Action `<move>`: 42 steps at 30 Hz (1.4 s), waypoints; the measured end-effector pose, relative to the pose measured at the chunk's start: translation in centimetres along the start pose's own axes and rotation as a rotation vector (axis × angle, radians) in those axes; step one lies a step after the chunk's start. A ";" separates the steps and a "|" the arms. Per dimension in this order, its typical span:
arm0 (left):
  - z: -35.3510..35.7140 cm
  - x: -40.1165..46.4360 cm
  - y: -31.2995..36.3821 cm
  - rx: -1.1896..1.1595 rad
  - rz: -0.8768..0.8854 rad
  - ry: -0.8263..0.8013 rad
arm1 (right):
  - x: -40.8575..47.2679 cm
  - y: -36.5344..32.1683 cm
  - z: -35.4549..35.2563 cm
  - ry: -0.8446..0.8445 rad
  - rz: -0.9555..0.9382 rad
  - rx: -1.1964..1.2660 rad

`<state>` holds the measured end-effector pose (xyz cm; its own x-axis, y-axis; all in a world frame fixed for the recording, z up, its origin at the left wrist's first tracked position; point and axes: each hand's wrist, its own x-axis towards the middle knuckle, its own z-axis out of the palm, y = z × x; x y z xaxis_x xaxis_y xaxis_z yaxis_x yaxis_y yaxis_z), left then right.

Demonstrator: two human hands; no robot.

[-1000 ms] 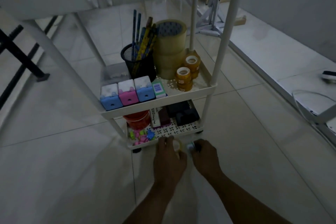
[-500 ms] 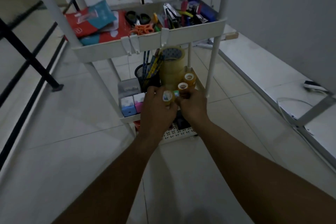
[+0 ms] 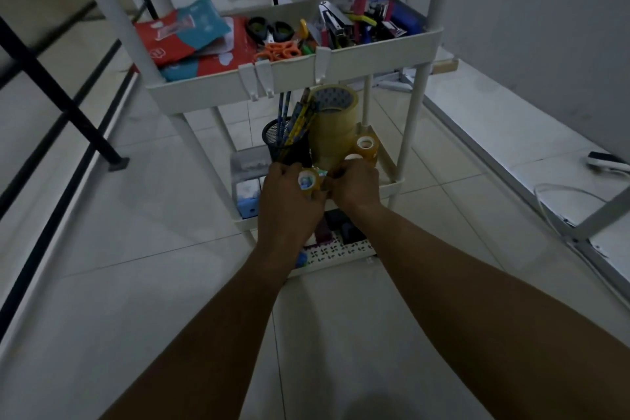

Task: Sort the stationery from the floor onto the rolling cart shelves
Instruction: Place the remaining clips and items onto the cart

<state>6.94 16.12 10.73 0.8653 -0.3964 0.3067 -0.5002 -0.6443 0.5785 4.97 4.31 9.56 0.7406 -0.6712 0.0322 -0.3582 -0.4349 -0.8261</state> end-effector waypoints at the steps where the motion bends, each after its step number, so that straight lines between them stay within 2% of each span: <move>1: 0.0 0.0 0.0 0.002 -0.001 -0.003 | 0.0 -0.1 0.0 -0.016 -0.006 -0.010; 8: -0.4 0.2 0.4 -0.007 -0.024 -0.030 | 0.0 0.0 -0.4 -0.114 -0.019 -0.012; 12: -0.3 0.5 1.0 0.054 0.005 -0.037 | -0.2 -0.4 -1.3 -0.061 0.089 0.246; 16: 0.0 0.8 1.6 0.075 0.013 -0.029 | -0.3 -0.7 -2.6 -0.196 0.176 0.395; 19: 0.4 1.2 1.9 0.105 0.040 -0.050 | 0.1 -0.7 -3.6 -0.188 0.184 0.472; 23: 1.1 2.4 2.6 0.112 0.083 -0.088 | 1.3 -0.2 -4.4 -0.022 0.157 0.339; 27: 1.8 3.0 2.9 0.246 0.100 -0.124 | 2.6 0.5 -4.6 0.204 0.079 0.055; 34: 2.4 2.8 2.3 0.324 0.137 -0.150 | 3.2 0.8 -3.7 0.189 0.012 -0.168; 42: 2.6 2.8 2.0 0.312 0.165 -0.129 | 3.1 0.9 -3.4 0.266 0.026 -0.203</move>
<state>8.26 11.99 10.81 0.7708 -0.5783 0.2671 -0.6357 -0.7250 0.2650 5.04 -0.22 10.88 0.5649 -0.8052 0.1803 -0.5007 -0.5082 -0.7007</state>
